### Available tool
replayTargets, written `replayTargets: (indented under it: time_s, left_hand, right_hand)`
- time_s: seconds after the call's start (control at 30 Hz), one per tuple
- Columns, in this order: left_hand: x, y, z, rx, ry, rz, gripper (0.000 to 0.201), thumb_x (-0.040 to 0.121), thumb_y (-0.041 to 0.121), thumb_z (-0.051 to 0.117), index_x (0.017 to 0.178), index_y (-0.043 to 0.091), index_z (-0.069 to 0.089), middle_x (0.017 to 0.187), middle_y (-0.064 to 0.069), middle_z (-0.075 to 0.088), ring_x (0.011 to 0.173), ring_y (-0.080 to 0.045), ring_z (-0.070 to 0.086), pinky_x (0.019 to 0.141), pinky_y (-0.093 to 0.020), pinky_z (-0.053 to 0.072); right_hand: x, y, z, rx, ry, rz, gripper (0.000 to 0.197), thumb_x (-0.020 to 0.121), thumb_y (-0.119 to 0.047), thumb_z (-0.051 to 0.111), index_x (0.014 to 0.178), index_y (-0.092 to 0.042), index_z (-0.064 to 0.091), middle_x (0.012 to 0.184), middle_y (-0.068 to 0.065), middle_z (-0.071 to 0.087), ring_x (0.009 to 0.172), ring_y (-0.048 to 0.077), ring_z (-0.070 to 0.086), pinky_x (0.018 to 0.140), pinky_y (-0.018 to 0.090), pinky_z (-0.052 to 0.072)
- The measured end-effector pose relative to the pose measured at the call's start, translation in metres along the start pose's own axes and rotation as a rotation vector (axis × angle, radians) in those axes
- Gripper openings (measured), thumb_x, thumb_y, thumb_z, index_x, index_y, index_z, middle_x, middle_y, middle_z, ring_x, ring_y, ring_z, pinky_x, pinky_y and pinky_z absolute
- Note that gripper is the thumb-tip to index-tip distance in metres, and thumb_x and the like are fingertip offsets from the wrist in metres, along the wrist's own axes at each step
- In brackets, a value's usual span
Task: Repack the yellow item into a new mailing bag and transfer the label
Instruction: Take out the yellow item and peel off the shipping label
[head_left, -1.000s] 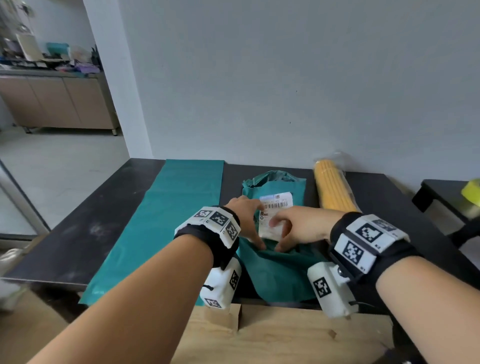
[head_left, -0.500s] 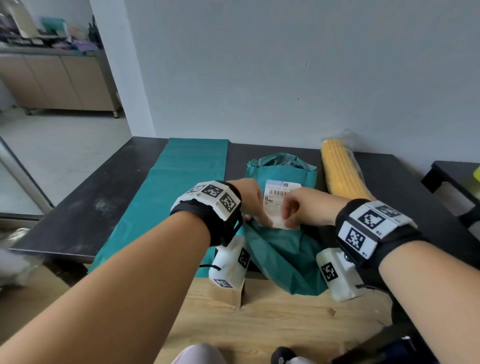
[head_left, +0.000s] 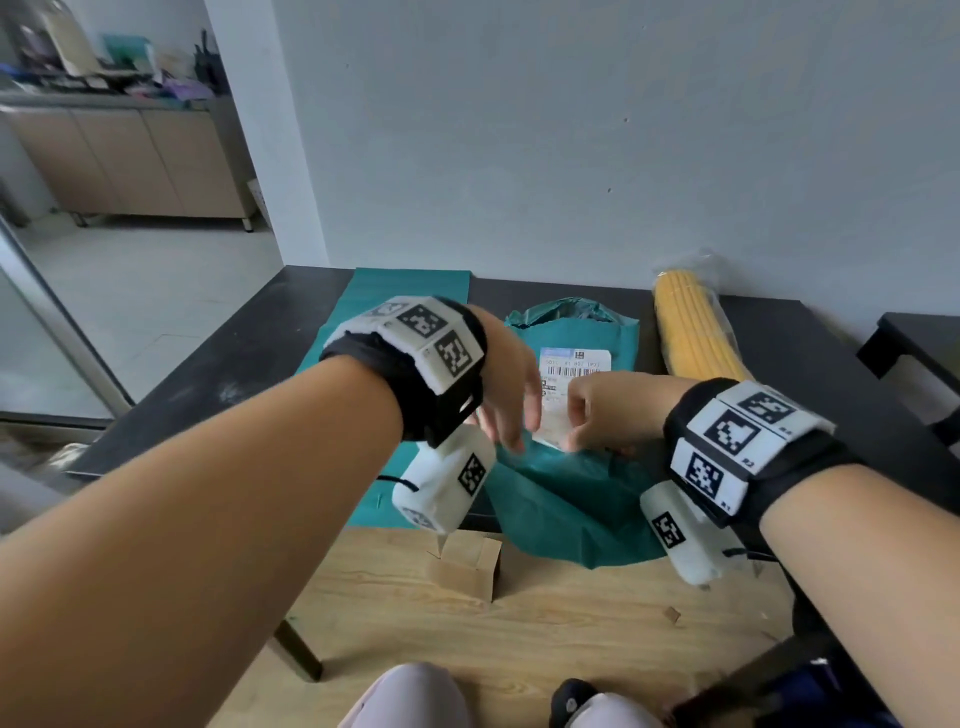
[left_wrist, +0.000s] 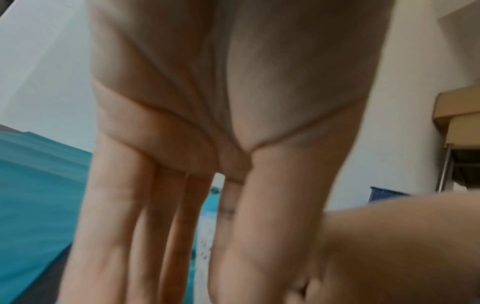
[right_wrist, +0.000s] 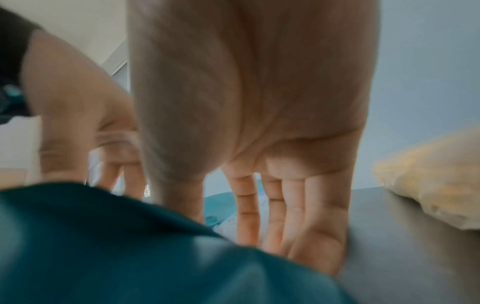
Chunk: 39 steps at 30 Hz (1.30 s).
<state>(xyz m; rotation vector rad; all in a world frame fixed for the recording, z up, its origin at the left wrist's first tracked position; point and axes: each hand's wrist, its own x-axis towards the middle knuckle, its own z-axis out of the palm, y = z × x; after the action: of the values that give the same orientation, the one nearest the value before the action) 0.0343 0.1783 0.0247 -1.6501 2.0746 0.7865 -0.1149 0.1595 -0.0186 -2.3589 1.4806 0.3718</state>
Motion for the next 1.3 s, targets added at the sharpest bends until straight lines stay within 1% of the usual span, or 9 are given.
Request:
replayTargets:
  time_s: [0.13, 0.3, 0.43, 0.67, 0.8, 0.9, 1.07, 1.17, 1.3]
  left_hand:
    - [0.011, 0.011, -0.008, -0.188, 0.273, -0.028, 0.028, 0.084, 0.022, 0.072, 0.11, 0.012, 0.07, 0.097, 0.001, 0.076, 0.092, -0.009, 0.072, 0.094, -0.03, 0.053]
    - [0.046, 0.0, 0.037, -0.389, 0.265, -0.145, 0.021, 0.071, 0.028, 0.082, 0.079, 0.011, 0.074, 0.073, 0.001, 0.076, 0.073, -0.013, 0.074, 0.076, -0.032, 0.059]
    - [0.044, -0.004, 0.05, -0.454, 0.336, -0.128, 0.038, 0.066, 0.028, 0.087, 0.093, 0.006, 0.07, 0.081, -0.002, 0.075, 0.072, -0.013, 0.071, 0.081, -0.031, 0.058]
    - [0.04, -0.01, 0.058, -0.472, 0.413, -0.079, 0.032, 0.066, 0.024, 0.087, 0.09, 0.017, 0.067, 0.076, 0.007, 0.061, 0.066, -0.008, 0.054, 0.071, -0.025, 0.046]
    - [0.041, -0.01, 0.063, -0.492, 0.457, -0.052, 0.033, 0.067, 0.019, 0.086, 0.09, 0.017, 0.062, 0.079, 0.006, 0.06, 0.075, -0.014, 0.058, 0.075, -0.027, 0.051]
    - [0.043, -0.01, 0.064, -0.511, 0.456, -0.023, 0.029, 0.072, 0.013, 0.082, 0.086, 0.018, 0.057, 0.076, 0.006, 0.057, 0.067, -0.011, 0.056, 0.064, -0.022, 0.047]
    - [0.046, -0.007, 0.065, -0.494, 0.438, 0.018, 0.028, 0.074, 0.02, 0.08, 0.091, 0.019, 0.059, 0.077, 0.008, 0.055, 0.064, -0.007, 0.052, 0.06, -0.02, 0.044]
    - [0.045, -0.008, 0.068, -0.457, 0.472, 0.034, 0.034, 0.073, 0.025, 0.081, 0.096, 0.019, 0.057, 0.076, 0.01, 0.05, 0.065, -0.005, 0.048, 0.055, -0.017, 0.037]
    - [0.039, -0.013, 0.068, -0.442, 0.476, 0.062, 0.042, 0.074, 0.022, 0.081, 0.11, 0.016, 0.06, 0.078, 0.011, 0.047, 0.067, -0.005, 0.047, 0.053, -0.012, 0.036]
  right_hand:
    - [-0.004, 0.002, 0.012, -0.034, -0.019, -0.009, 0.067, 0.084, -0.053, 0.064, 0.126, -0.007, 0.039, 0.115, 0.006, 0.053, 0.094, 0.018, 0.047, 0.08, 0.03, 0.039]
    - [-0.005, 0.003, 0.024, 0.066, 0.067, 0.002, 0.065, 0.082, -0.052, 0.065, 0.124, -0.01, 0.041, 0.117, 0.007, 0.056, 0.09, 0.018, 0.051, 0.069, 0.029, 0.04]
    - [-0.005, 0.01, 0.025, 0.137, 0.069, -0.026, 0.045, 0.079, -0.05, 0.07, 0.103, -0.02, 0.047, 0.091, -0.006, 0.054, 0.076, 0.01, 0.051, 0.061, 0.026, 0.038]
    - [-0.006, 0.017, 0.011, 0.145, 0.002, -0.063, 0.016, 0.077, -0.028, 0.077, 0.078, -0.027, 0.061, 0.084, -0.009, 0.061, 0.076, 0.007, 0.055, 0.068, 0.023, 0.044]
    - [-0.001, -0.003, -0.006, 0.016, 0.05, -0.09, 0.008, 0.075, -0.015, 0.078, 0.08, -0.017, 0.072, 0.087, -0.001, 0.071, 0.074, 0.012, 0.062, 0.062, 0.022, 0.05]
    - [0.003, -0.005, -0.003, 0.105, -0.014, -0.085, 0.006, 0.078, -0.011, 0.075, 0.079, -0.016, 0.071, 0.086, 0.007, 0.074, 0.063, 0.013, 0.063, 0.056, 0.022, 0.051]
    - [-0.002, 0.011, 0.007, 0.14, -0.054, -0.037, 0.01, 0.084, -0.016, 0.071, 0.079, -0.021, 0.063, 0.083, 0.001, 0.067, 0.067, 0.011, 0.06, 0.066, 0.024, 0.053]
    - [-0.007, 0.017, 0.005, 0.102, -0.058, -0.012, 0.009, 0.082, -0.021, 0.073, 0.077, -0.021, 0.065, 0.081, 0.001, 0.068, 0.066, 0.012, 0.06, 0.063, 0.023, 0.052]
    - [-0.003, 0.006, 0.005, 0.012, 0.056, -0.074, 0.007, 0.075, -0.016, 0.077, 0.077, -0.02, 0.073, 0.083, -0.005, 0.071, 0.078, 0.011, 0.063, 0.07, 0.025, 0.054]
